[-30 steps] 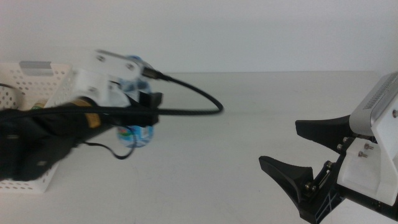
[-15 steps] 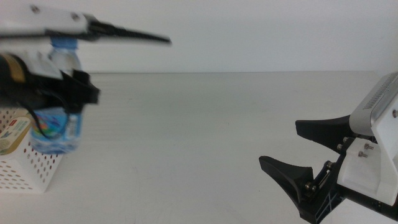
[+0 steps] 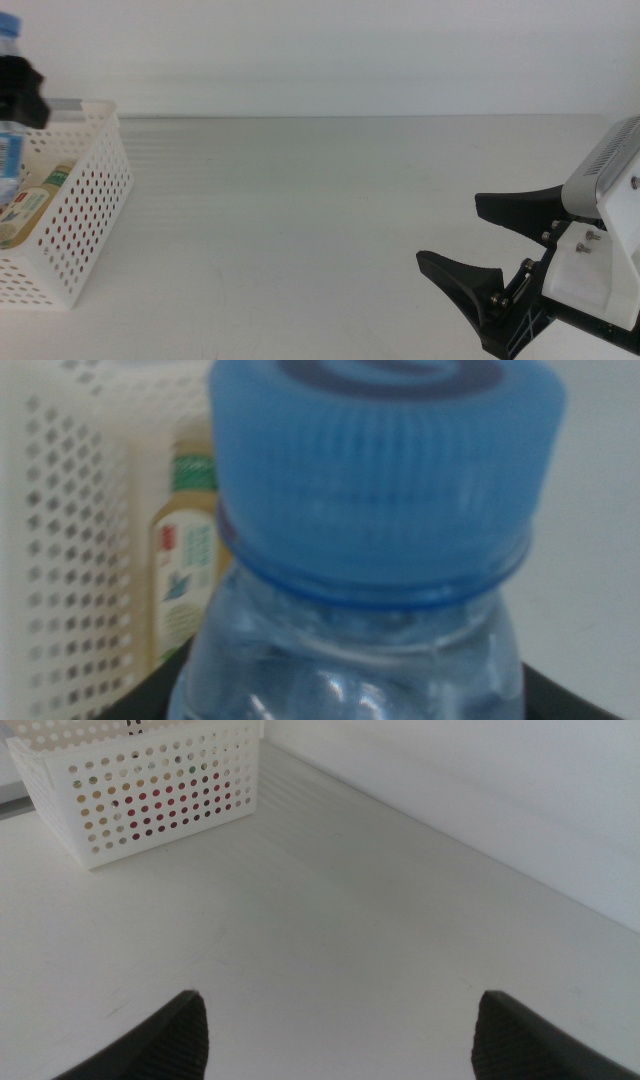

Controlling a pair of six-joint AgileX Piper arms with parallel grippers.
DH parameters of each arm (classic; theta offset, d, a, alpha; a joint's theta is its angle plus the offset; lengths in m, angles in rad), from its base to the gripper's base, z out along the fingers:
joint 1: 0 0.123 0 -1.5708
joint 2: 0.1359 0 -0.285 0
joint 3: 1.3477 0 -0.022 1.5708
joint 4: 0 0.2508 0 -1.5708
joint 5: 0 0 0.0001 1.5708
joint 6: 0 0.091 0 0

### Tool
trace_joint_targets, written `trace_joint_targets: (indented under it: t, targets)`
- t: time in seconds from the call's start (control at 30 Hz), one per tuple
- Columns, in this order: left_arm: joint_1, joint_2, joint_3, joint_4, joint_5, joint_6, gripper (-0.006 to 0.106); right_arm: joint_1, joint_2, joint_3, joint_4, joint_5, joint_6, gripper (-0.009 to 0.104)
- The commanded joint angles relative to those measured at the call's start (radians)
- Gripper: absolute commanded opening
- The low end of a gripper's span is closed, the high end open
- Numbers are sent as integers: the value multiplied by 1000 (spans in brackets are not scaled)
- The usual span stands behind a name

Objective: Use arms to grab the bottles and put them into the dustbin to the left of the table.

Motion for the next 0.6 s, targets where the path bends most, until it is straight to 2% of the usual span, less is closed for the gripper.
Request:
trace_joint_targets:
  t: [0.0, 0.17, 0.57]
  targets:
    - [54, 15, -81, -28, -9, 41, 0, 0, -11, -29, -5, -68, -9, 84]
    - [138, 117, -129, -69, 0, 95, 0, 0, -11, -29, -5, -68, -9, 84]
    - [171, 356, -237, -33, -10, 120, 0, 0, -11, -29, -6, -68, -9, 84]
